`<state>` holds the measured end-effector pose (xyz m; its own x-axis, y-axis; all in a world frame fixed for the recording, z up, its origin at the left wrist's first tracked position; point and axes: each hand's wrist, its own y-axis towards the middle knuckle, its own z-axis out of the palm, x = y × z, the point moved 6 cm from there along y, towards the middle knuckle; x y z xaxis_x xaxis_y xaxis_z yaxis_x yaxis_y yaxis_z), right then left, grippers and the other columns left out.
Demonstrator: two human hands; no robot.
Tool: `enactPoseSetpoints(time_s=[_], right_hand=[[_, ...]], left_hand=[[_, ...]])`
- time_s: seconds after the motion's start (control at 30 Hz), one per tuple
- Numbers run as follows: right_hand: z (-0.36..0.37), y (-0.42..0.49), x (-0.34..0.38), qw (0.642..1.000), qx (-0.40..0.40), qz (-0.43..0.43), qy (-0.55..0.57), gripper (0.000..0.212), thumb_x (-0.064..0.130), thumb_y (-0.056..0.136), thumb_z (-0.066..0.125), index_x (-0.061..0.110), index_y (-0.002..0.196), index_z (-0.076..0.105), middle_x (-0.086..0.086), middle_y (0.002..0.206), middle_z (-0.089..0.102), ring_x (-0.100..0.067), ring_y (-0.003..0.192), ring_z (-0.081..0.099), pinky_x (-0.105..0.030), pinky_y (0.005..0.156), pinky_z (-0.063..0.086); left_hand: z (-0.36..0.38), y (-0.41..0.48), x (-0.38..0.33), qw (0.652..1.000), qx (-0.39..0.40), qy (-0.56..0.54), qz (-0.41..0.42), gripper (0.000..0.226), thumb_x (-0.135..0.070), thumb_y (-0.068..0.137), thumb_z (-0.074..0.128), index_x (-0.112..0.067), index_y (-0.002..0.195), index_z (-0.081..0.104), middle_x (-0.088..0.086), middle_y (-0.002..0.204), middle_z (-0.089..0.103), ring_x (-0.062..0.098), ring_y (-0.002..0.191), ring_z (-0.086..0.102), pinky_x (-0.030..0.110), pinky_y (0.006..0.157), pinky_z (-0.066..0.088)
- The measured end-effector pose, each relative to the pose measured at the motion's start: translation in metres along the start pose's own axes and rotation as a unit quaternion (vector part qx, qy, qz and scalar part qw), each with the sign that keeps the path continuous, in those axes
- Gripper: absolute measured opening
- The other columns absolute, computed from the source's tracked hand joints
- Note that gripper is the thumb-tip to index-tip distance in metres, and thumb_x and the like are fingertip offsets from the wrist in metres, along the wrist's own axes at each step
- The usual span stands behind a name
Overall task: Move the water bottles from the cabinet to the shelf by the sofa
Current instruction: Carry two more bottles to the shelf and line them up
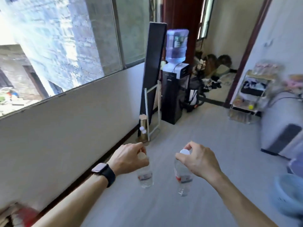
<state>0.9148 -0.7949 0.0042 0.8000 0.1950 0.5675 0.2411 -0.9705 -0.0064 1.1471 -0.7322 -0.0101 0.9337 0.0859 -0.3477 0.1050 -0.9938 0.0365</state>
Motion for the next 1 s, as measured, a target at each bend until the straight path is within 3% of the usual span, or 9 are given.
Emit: enactPoseSetpoints(time_s=[0.1, 0.37, 0.57, 0.63, 0.77, 0.9, 1.0], right_hand=[[-0.048, 0.02, -0.05, 0.998, -0.047, 0.046, 0.016, 0.03, 0.053, 0.072, 0.065, 0.027, 0.081, 0.055, 0.01, 0.071, 0.06, -0.017, 0.076, 0.057, -0.029, 0.056, 0.038], [-0.151, 0.098, -0.153, 0.977, -0.168, 0.131, 0.009, 0.026, 0.048, 0.075, 0.064, 0.023, 0.079, 0.058, 0.01, 0.073, 0.062, -0.021, 0.075, 0.055, -0.032, 0.06, 0.042], [-0.214, 0.182, -0.206, 0.96, -0.214, 0.18, 0.016, 0.029, 0.051, 0.064, 0.057, 0.026, 0.075, 0.063, 0.01, 0.071, 0.065, -0.019, 0.075, 0.058, -0.032, 0.065, 0.047], [-0.231, 0.211, -0.223, 0.956, -0.217, 0.195, 0.027, 0.021, 0.048, 0.068, 0.062, 0.028, 0.073, 0.065, 0.011, 0.071, 0.067, -0.018, 0.077, 0.06, -0.033, 0.068, 0.05], [-0.263, 0.259, -0.258, 0.939, -0.258, 0.221, 0.057, 0.019, 0.046, 0.07, 0.068, 0.028, 0.072, 0.065, 0.012, 0.073, 0.067, -0.014, 0.076, 0.061, -0.035, 0.07, 0.052], [-0.29, 0.309, -0.29, 0.923, -0.293, 0.234, 0.085, 0.022, 0.045, 0.071, 0.071, 0.026, 0.072, 0.061, 0.009, 0.075, 0.067, -0.021, 0.072, 0.064, -0.035, 0.066, 0.05], [-0.31, 0.352, -0.318, 0.91, -0.316, 0.251, 0.095, 0.023, 0.046, 0.072, 0.07, 0.026, 0.076, 0.06, 0.009, 0.08, 0.067, -0.02, 0.08, 0.062, -0.037, 0.072, 0.051]], left_hand=[[0.018, 0.062, -0.061, 0.998, 0.028, -0.005, 0.054, 0.029, -0.056, 0.069, 0.054, -0.032, 0.085, 0.053, -0.011, 0.079, 0.06, 0.015, 0.075, 0.057, 0.034, 0.067, 0.05], [0.047, 0.219, -0.19, 0.979, 0.052, -0.013, 0.195, 0.023, -0.052, 0.078, 0.062, -0.034, 0.09, 0.055, -0.014, 0.082, 0.059, 0.011, 0.077, 0.058, 0.026, 0.06, 0.047], [0.047, 0.349, -0.251, 0.959, 0.041, -0.004, 0.281, 0.024, -0.055, 0.078, 0.062, -0.035, 0.091, 0.056, -0.016, 0.078, 0.053, 0.008, 0.075, 0.055, 0.02, 0.058, 0.037], [0.043, 0.392, -0.271, 0.951, 0.037, -0.005, 0.305, 0.024, -0.054, 0.077, 0.061, -0.035, 0.09, 0.056, -0.016, 0.076, 0.053, 0.008, 0.074, 0.054, 0.019, 0.058, 0.036], [0.038, 0.47, -0.306, 0.943, 0.022, -0.01, 0.331, 0.025, -0.051, 0.077, 0.063, -0.032, 0.092, 0.06, -0.013, 0.077, 0.056, 0.01, 0.074, 0.055, 0.022, 0.06, 0.04], [0.049, 0.546, -0.339, 0.937, 0.041, 0.007, 0.346, 0.024, -0.053, 0.076, 0.062, -0.034, 0.09, 0.058, -0.012, 0.08, 0.059, 0.011, 0.076, 0.057, 0.025, 0.061, 0.045], [0.058, 0.605, -0.368, 0.935, 0.042, 0.014, 0.352, 0.023, -0.054, 0.076, 0.062, -0.035, 0.089, 0.058, -0.013, 0.082, 0.062, 0.013, 0.077, 0.058, 0.028, 0.064, 0.047]])
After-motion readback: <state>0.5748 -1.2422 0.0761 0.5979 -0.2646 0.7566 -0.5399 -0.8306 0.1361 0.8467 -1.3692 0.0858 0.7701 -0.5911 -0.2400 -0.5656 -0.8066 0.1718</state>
